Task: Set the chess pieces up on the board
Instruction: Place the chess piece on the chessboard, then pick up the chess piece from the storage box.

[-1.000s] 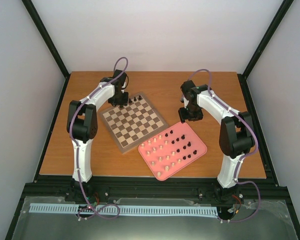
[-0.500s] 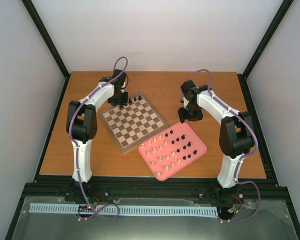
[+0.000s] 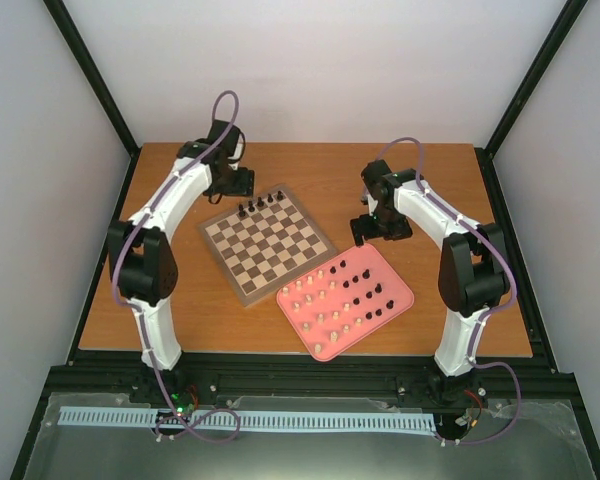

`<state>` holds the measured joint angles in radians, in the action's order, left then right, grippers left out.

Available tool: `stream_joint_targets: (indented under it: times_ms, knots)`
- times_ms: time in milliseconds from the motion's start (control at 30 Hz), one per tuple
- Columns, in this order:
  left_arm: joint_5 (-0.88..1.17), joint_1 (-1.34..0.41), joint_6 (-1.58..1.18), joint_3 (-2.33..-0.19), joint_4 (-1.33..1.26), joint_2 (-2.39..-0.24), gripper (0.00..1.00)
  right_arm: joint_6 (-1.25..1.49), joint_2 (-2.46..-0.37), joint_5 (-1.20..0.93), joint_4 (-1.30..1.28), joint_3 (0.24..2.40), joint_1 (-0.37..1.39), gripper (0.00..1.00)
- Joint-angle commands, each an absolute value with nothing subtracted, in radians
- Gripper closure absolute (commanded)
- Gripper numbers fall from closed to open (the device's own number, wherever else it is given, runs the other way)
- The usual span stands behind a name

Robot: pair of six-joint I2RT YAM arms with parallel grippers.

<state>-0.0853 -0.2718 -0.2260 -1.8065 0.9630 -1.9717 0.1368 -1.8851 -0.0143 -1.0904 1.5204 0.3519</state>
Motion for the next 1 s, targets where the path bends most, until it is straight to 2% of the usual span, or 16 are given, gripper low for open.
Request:
stream_joint_targets:
  times_ms: [0,300,500,600,700,967]
  knots:
    - [-0.062,-0.313,-0.209,-1.807,1.008,-1.856,0.17,0.142,-1.844,0.020,-1.089,1.545,0.342,0.00]
    - [0.023,-0.601,-0.164,-1.840,1.051,-1.815,0.21,0.186,-1.857,0.032,-1.062,1.512,0.322,0.00]
    - [0.047,-0.780,-0.155,-1.857,1.045,-1.897,0.22,0.225,-1.845,0.016,-1.003,1.441,0.234,0.00]
    - [0.056,-0.830,-0.146,-1.895,1.040,-1.958,0.23,0.242,-1.830,0.009,-0.975,1.407,0.163,0.00]
    - [0.086,-0.865,-0.117,-1.949,1.048,-2.032,0.30,0.258,-1.821,-0.001,-0.955,1.373,0.108,0.00]
    - [0.191,-0.915,-0.086,-2.089,1.090,-2.205,0.40,0.277,-1.793,-0.028,-0.912,1.309,0.015,0.00]
